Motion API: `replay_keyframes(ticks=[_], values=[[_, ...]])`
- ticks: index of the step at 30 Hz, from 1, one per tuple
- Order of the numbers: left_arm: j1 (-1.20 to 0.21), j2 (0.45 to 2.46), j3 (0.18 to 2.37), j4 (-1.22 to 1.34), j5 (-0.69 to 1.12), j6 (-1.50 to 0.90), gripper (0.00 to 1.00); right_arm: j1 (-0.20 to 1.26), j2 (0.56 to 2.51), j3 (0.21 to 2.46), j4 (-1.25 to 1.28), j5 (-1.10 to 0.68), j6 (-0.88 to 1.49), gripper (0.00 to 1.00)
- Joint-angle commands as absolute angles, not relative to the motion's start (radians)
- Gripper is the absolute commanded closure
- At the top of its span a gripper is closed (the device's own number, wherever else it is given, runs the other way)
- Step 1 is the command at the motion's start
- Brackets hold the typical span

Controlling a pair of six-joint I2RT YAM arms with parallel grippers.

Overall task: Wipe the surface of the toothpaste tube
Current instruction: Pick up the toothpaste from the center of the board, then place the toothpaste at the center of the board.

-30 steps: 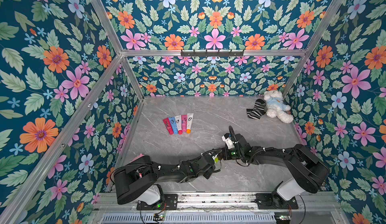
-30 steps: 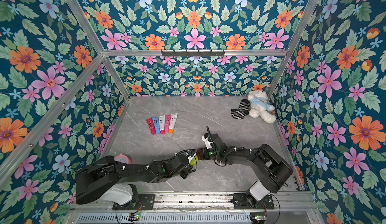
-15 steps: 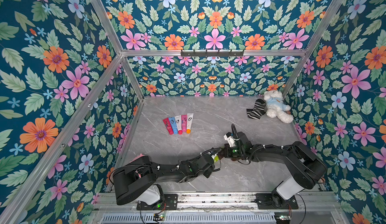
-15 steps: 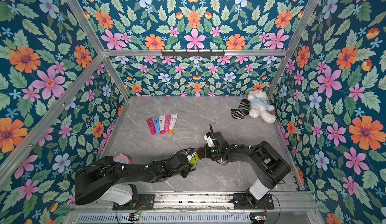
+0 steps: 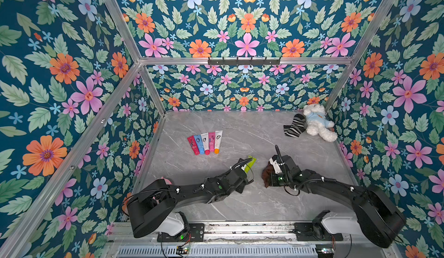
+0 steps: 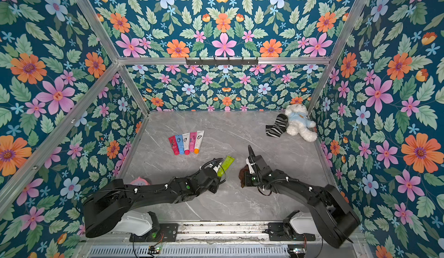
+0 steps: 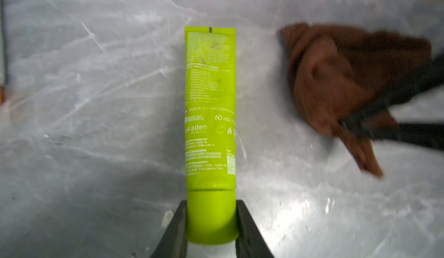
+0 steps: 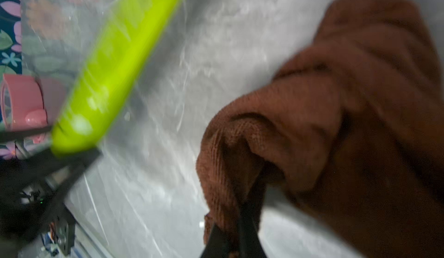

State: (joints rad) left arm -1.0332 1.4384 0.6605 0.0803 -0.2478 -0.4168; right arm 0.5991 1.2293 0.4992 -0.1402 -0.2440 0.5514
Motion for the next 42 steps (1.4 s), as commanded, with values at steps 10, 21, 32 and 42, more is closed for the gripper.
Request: replay_keyframes(ticks=[10, 21, 32, 42], values=[[-0.910, 1.893, 1.229, 0.079, -0.169, -0.533, 1.00, 0.615, 0.833, 0.361, -0.410, -0.297, 0.608, 1.00], [-0.908, 2.264, 1.722, -0.023, -0.041, -0.627, 1.00, 0.616, 0.740, 0.328, -0.391, -0.336, 0.606, 1.00], [-0.915, 2.407, 1.821, 0.038, 0.034, -0.719, 0.92, 0.616, 0.685, 0.316, -0.403, -0.313, 0.615, 1.00], [-0.914, 2.461, 1.856, 0.098, 0.125, -0.745, 0.43, 0.617, 0.677, 0.316, -0.405, -0.305, 0.617, 1.00]])
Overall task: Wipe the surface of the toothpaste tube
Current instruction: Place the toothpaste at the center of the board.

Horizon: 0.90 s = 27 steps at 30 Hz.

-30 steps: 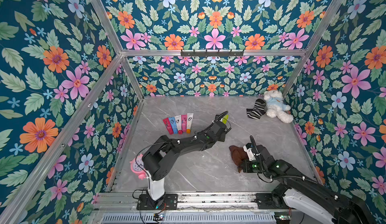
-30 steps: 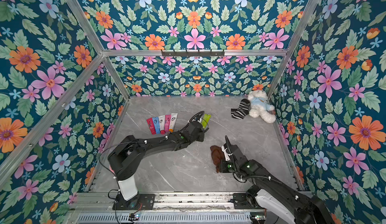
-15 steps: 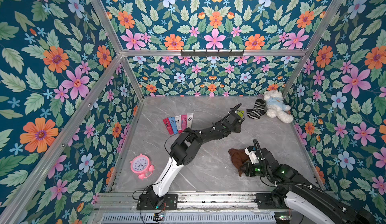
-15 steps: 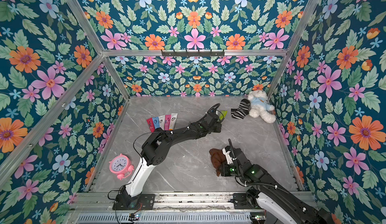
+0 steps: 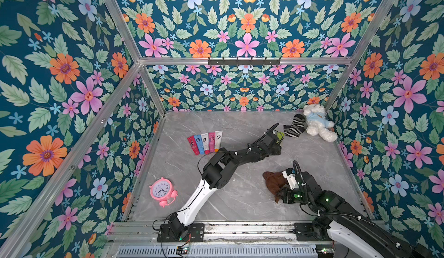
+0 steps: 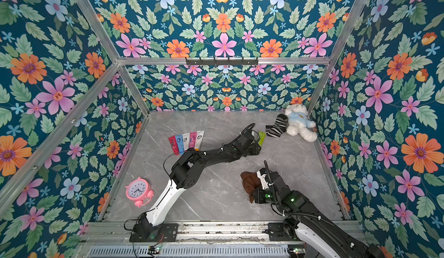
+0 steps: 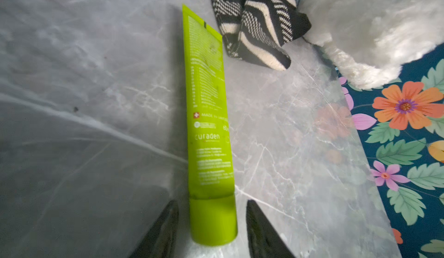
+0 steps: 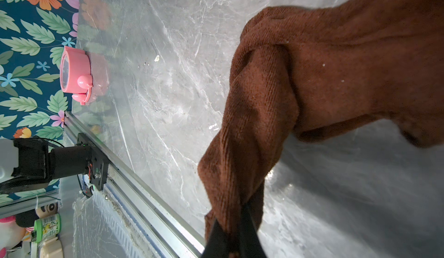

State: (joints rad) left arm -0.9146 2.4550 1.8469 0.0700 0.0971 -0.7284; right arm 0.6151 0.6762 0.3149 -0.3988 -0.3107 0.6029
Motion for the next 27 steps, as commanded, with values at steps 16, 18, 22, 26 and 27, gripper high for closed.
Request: replay_keyframes(ticks=[16, 18, 22, 26, 27], values=[[-0.904, 2.441, 1.826, 0.177, 0.201, -0.761, 0.37, 0.617, 0.670, 0.314, -0.406, -0.304, 0.617, 1.00], [-0.904, 2.443, 1.825, 0.195, 0.214, -0.768, 0.38, 0.617, 0.673, 0.315, -0.405, -0.307, 0.617, 1.00], [-0.905, 2.444, 1.825, 0.218, 0.232, -0.776, 0.40, 0.617, 0.675, 0.314, -0.405, -0.307, 0.615, 1.00], [-0.907, 2.436, 1.822, 0.218, 0.234, -0.774, 0.40, 0.617, 0.676, 0.314, -0.403, -0.307, 0.615, 1.00], [-0.907, 2.432, 1.819, 0.214, 0.228, -0.771, 0.40, 0.617, 0.676, 0.314, -0.402, -0.308, 0.615, 1.00]])
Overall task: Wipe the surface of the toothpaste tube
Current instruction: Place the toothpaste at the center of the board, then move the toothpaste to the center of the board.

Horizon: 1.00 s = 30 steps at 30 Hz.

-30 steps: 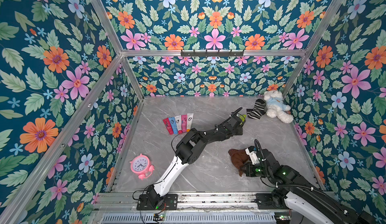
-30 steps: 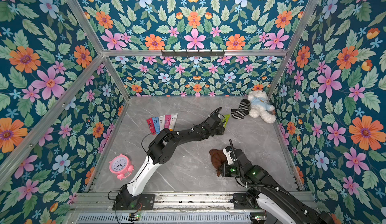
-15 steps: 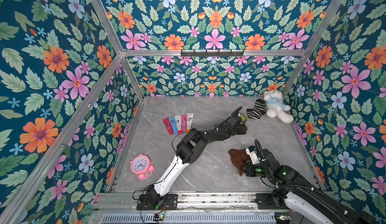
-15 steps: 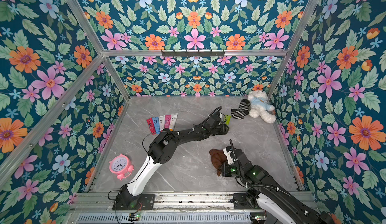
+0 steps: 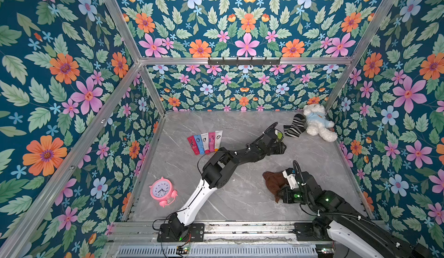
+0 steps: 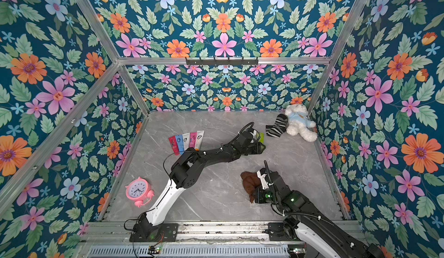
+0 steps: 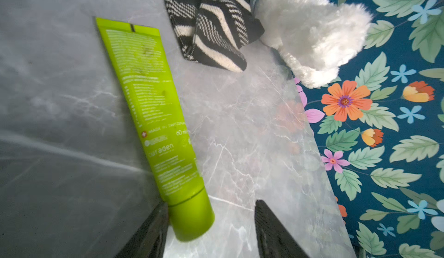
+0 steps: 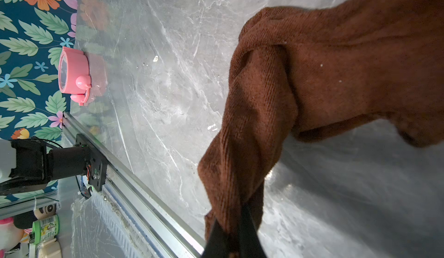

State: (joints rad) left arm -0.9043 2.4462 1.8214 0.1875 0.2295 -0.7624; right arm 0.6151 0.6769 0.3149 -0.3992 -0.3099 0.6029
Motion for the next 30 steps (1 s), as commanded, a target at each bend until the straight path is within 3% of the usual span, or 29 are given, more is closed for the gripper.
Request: replay_keyframes(ticks=[1, 4, 8, 17, 22, 30], values=[[-0.906, 2.426, 1.814, 0.201, 0.218, -0.763, 0.40, 0.617, 0.675, 0.314, -0.402, -0.307, 0.615, 1.00], [-0.891, 2.381, 1.779, 0.138, 0.167, -0.718, 0.39, 0.617, 0.675, 0.314, -0.404, -0.308, 0.615, 1.00], [-0.829, 2.178, 1.576, 0.091, 0.021, -0.630, 0.38, 0.617, 0.669, 0.314, -0.402, -0.310, 0.615, 1.00], [-0.702, 1.847, 1.406, -0.319, -0.294, -0.414, 0.37, 0.617, 0.652, 0.311, -0.403, -0.308, 0.611, 1.00], [-0.627, 1.756, 1.298, -0.348, -0.260, -0.387, 0.40, 0.617, 0.649, 0.311, -0.400, -0.312, 0.611, 1.00], [-0.583, 1.807, 1.274, -0.396, -0.277, -0.352, 0.45, 0.617, 0.633, 0.305, -0.399, -0.322, 0.609, 1.00]])
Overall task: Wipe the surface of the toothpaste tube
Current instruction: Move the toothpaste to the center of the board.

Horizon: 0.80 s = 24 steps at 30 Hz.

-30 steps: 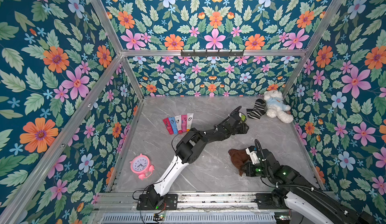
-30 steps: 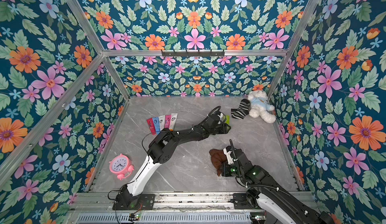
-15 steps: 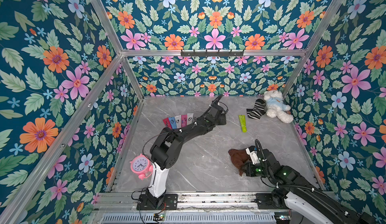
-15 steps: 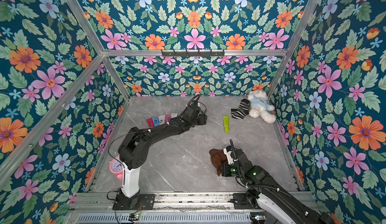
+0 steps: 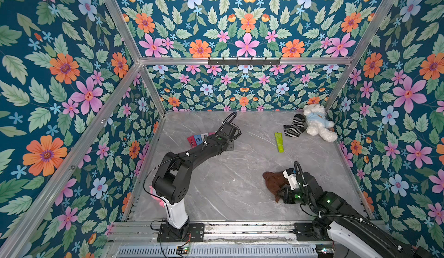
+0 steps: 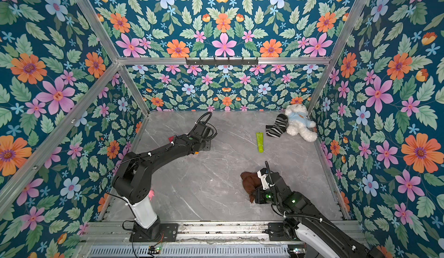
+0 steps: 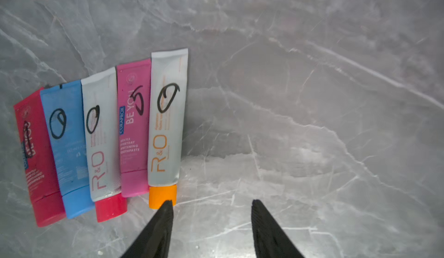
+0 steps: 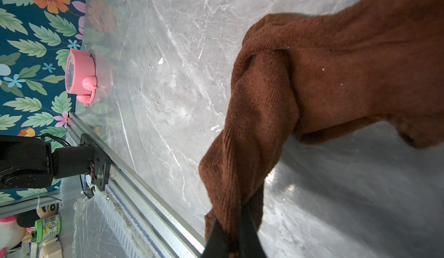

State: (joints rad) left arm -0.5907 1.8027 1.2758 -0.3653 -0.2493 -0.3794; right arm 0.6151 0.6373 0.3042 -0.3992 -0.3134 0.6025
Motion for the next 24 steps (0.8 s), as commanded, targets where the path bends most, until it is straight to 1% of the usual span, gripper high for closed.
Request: replay_keyframes(ticks=[1, 6, 14, 18, 24], values=[[-0.578, 1.809, 1.266, -0.395, -0.281, -0.351, 0.45, 0.616, 0.632, 0.305, -0.399, -0.323, 0.609, 1.00], [-0.554, 1.806, 1.243, -0.395, -0.303, -0.350, 0.45, 0.617, 0.632, 0.305, -0.399, -0.324, 0.609, 1.00], [-0.490, 1.820, 1.192, -0.326, -0.212, -0.344, 0.47, 0.617, 0.633, 0.305, -0.400, -0.322, 0.609, 1.00], [-0.483, 1.851, 1.194, -0.303, -0.179, -0.344, 0.49, 0.617, 0.636, 0.305, -0.399, -0.322, 0.609, 1.00], [-0.481, 1.886, 1.198, -0.267, -0.136, -0.344, 0.55, 0.617, 0.640, 0.305, -0.398, -0.322, 0.609, 1.00]])
